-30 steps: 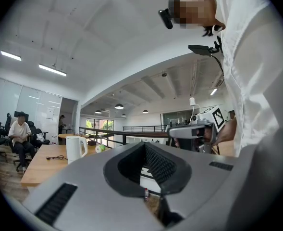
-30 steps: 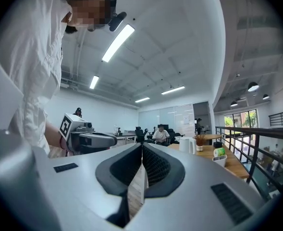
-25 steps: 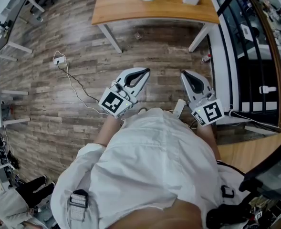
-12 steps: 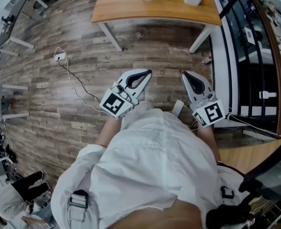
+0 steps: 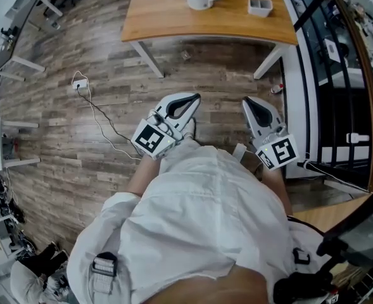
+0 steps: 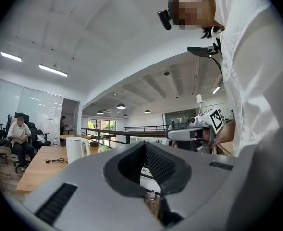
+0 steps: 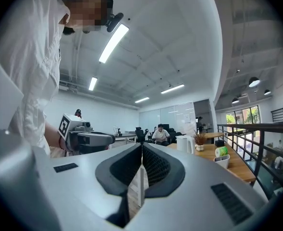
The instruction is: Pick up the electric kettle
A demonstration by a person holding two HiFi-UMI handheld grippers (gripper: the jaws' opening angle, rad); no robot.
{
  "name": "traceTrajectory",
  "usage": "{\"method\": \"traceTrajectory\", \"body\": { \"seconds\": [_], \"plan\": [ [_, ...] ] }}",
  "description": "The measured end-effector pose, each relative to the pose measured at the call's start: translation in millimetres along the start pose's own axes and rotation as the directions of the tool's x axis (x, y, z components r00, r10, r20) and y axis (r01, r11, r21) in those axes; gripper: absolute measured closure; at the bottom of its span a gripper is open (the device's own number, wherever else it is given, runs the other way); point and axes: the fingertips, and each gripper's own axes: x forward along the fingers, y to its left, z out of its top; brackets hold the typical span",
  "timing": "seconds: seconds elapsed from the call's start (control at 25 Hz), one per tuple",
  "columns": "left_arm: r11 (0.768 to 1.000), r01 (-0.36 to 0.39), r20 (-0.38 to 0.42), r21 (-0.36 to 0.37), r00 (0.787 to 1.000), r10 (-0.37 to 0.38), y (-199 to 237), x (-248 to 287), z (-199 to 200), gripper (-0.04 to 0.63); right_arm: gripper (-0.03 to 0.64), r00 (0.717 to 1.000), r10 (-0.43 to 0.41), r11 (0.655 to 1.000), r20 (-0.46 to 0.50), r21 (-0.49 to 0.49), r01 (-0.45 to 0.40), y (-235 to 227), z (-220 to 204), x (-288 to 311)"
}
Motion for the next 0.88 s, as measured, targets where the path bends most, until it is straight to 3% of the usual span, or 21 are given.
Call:
{"method": "traceTrajectory", "body": {
  "seconds": [0.36,0.88],
  "plan": [
    [1.0,0.01,0.002,0.011,1.0,-0.011,98.1,13.0,7.7,0.589,0.604,1.0,-0.013,1.0,0.016,-0.003,0.013,-35.8,11.8,84.9],
    [1.0,0.017,-0.019,-0.014,1.0,-0.017,201.5,24.1,-1.5,0.589,0.604,0.997,-0.071,0.997,-0.023,-0.004,0.071,-70.6,8.3,164.3]
  ]
}}
